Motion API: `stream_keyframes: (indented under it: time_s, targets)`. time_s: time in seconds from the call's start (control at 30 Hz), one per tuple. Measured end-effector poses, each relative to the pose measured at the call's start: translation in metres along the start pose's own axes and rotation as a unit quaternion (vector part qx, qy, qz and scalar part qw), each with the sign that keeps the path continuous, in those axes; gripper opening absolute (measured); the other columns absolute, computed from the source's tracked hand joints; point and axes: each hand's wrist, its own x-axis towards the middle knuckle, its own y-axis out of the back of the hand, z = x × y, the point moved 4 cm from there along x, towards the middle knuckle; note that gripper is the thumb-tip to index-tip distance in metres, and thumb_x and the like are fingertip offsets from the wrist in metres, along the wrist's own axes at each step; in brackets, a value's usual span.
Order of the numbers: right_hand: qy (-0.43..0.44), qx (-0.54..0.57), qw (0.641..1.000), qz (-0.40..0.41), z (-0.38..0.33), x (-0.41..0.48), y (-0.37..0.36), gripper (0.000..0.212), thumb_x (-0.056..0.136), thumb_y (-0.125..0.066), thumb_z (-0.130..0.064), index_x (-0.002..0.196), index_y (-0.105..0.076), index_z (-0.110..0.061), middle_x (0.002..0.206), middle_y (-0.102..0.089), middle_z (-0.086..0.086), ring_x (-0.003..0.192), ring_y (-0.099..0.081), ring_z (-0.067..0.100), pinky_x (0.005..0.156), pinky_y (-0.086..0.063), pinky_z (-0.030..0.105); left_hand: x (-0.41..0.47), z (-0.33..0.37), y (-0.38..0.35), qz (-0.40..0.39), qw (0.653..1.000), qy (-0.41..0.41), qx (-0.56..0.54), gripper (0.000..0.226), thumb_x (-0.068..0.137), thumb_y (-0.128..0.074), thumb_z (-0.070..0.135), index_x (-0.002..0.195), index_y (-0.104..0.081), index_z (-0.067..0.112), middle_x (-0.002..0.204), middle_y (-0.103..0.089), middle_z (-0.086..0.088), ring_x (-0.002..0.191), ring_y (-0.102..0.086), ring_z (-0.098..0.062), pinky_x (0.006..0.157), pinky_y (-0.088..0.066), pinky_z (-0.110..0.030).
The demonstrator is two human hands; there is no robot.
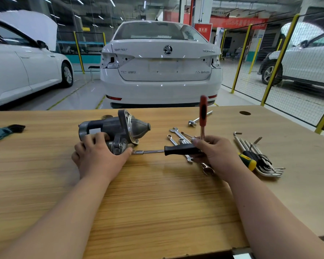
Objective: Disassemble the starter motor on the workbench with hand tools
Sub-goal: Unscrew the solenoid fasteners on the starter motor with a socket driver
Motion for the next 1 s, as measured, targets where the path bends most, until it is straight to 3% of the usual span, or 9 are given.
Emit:
stream_keyframes:
  time_s: [0.13,0.23,0.33,0.4,0.63,0.77,0.9,0.97,1.0]
  targets:
    - [-0.021,-0.098,0.994,0.029,-0.001,-0.002,-0.001,0.027,0.094,-0.063,-0.046,0.091,-0.071,-0.02,0.056,-0.067,0.004,0.047,-0.061,0.017,0.047,-0.048,0.028,0.0,0.0,0.001,-0.001,1.0,-0.002,-0.001,0.077,0.06,-0.057,0.081,0.115,-0.039,0.029,0.125,-0.036,-0.005,0.112,-0.031,-0.031,0.096,-0.028,-0.044]
    - [-0.021,-0.125,0.991,0.034,0.0,-0.003,-0.001,0.025,0.097,-0.056,-0.046,0.093,-0.069,-0.025,0.051,-0.062,0.001,0.042,-0.054,0.013,0.043,-0.044,0.026,0.001,0.001,0.003,-0.007,1.0,-0.001,-0.003,0.078,0.06,-0.057,0.08,0.116,-0.04,0.028,0.125,-0.036,-0.006,0.113,-0.032,-0.032,0.096,-0.029,-0.044]
    - [0.007,-0.117,0.993,0.026,-0.004,-0.003,-0.003,0.017,0.099,-0.056,-0.037,0.095,-0.07,-0.027,0.066,-0.066,0.0,0.049,-0.061,0.008,0.045,-0.046,0.024,0.001,0.0,0.004,0.0,1.0,-0.008,0.001,0.079,0.061,-0.058,0.08,0.117,-0.04,0.027,0.125,-0.036,-0.006,0.112,-0.032,-0.031,0.094,-0.029,-0.043]
    - [0.005,-0.104,0.994,0.016,-0.003,-0.004,-0.003,0.013,0.099,-0.057,-0.032,0.096,-0.07,-0.032,0.07,-0.07,0.002,0.057,-0.063,0.012,0.055,-0.051,0.031,0.001,-0.001,0.004,-0.006,1.0,-0.01,0.005,0.078,0.061,-0.057,0.08,0.116,-0.04,0.028,0.124,-0.036,-0.005,0.111,-0.032,-0.031,0.094,-0.03,-0.043]
    - [0.027,-0.019,0.999,-0.011,-0.009,-0.008,-0.002,0.02,0.096,-0.061,-0.013,0.099,-0.073,-0.028,0.088,-0.076,0.002,0.086,-0.073,0.022,0.082,-0.059,0.034,0.002,0.0,0.006,-0.008,1.0,-0.014,0.0,0.076,0.063,-0.055,0.08,0.117,-0.04,0.028,0.125,-0.036,-0.005,0.112,-0.032,-0.031,0.093,-0.029,-0.043]
    - [0.034,0.015,0.999,-0.013,-0.009,-0.007,0.0,0.025,0.094,-0.061,-0.004,0.1,-0.074,-0.024,0.085,-0.076,0.0,0.084,-0.074,0.019,0.074,-0.06,0.027,0.003,0.002,0.005,-0.012,1.0,-0.014,0.009,0.075,0.063,-0.052,0.08,0.116,-0.038,0.029,0.124,-0.036,-0.005,0.111,-0.033,-0.031,0.093,-0.029,-0.043]
    - [0.009,0.023,0.999,0.022,-0.004,-0.002,-0.002,0.02,0.097,-0.063,-0.017,0.116,-0.068,-0.015,0.077,-0.076,0.004,0.073,-0.075,0.024,0.066,-0.062,0.034,0.008,0.001,0.006,-0.037,0.999,-0.007,0.019,0.078,0.062,-0.048,0.083,0.118,-0.035,0.03,0.128,-0.034,-0.005,0.114,-0.032,-0.031,0.094,-0.029,-0.043]
    - [0.001,-0.044,0.997,0.061,-0.003,-0.001,-0.002,0.016,0.097,-0.062,-0.033,0.103,-0.069,-0.021,0.065,-0.073,0.001,0.058,-0.071,0.022,0.061,-0.062,0.041,0.009,0.0,0.006,-0.046,0.999,-0.008,0.026,0.079,0.062,-0.047,0.084,0.119,-0.034,0.031,0.129,-0.034,-0.005,0.115,-0.032,-0.031,0.094,-0.029,-0.043]
    - [-0.004,-0.092,0.993,0.073,-0.003,-0.001,-0.003,0.022,0.097,-0.059,-0.042,0.095,-0.069,-0.022,0.06,-0.071,0.002,0.051,-0.067,0.019,0.054,-0.06,0.038,0.009,0.0,0.006,-0.049,0.998,-0.01,0.029,0.079,0.062,-0.047,0.084,0.119,-0.034,0.031,0.13,-0.033,-0.005,0.116,-0.031,-0.031,0.094,-0.029,-0.043]
